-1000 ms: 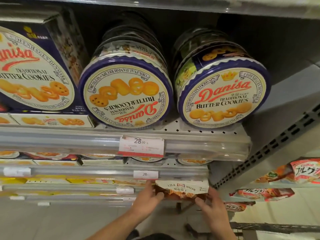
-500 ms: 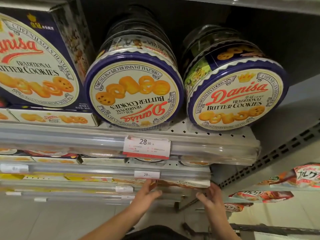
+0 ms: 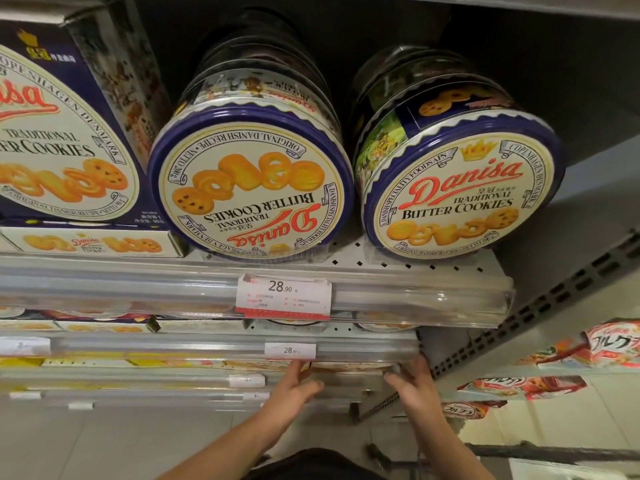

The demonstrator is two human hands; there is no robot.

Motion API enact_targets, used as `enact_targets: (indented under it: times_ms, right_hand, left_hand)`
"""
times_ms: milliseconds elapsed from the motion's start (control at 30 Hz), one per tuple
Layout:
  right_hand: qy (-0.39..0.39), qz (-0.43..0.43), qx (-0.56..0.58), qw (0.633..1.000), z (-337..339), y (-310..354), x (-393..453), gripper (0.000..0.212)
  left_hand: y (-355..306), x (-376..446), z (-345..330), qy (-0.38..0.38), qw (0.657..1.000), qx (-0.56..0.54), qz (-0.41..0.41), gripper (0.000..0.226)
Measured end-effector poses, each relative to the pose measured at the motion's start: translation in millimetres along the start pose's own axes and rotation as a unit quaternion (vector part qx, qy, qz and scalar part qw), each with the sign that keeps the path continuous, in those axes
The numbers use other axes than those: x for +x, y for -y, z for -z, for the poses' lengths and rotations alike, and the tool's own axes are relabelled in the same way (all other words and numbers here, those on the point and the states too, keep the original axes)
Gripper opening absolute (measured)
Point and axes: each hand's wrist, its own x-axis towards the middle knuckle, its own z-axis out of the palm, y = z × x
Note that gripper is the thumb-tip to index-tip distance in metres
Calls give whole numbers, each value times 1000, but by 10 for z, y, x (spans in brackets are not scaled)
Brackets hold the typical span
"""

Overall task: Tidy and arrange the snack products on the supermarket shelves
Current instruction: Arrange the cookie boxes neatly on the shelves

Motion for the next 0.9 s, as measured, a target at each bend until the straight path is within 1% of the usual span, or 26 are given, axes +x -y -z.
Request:
enact_targets:
  times_ms: [67,167,233,433,533,633,667,767,833,900]
  right_hand:
    - [2,1,8,1000,18,28,41,71]
    - [-3,8,-15,1000,36,57,59,69]
    - [-6,7,-28,1000,39,48,68,69]
    - [-2,10,-25,1000,80,19,56,64]
    - [8,18,-47,999,103,48,14,60]
    - [16,36,-65,997,145,76,-16,57]
    - [20,38,-77,996,151,65,-23,59]
    - [23,39,-115,992,182,-38,-66,67]
    - [6,40,-131,991,211,-75,-187,68]
    - [-23,89,-128,988,238,-118,-339,62]
  left_hand:
    - [-9,8,-6,-4,1000,9,4,50]
    - [19,8,1,-6,999,32,0,74]
    - [47,25,16,-3,999,41,5,83]
    - [101,49,6,-6,999,46,0,84]
    - [120,67,4,-3,999,52,-7,82]
    - [154,78,8,-18,998,52,-10,85]
    - [158,71,7,-23,998,53,-11,83]
    - [175,12,-11,-44,995,84,-33,65]
    - [225,-38,8,-70,989,115,-59,55]
    - [289,-105,46,-104,979,144,-100,49]
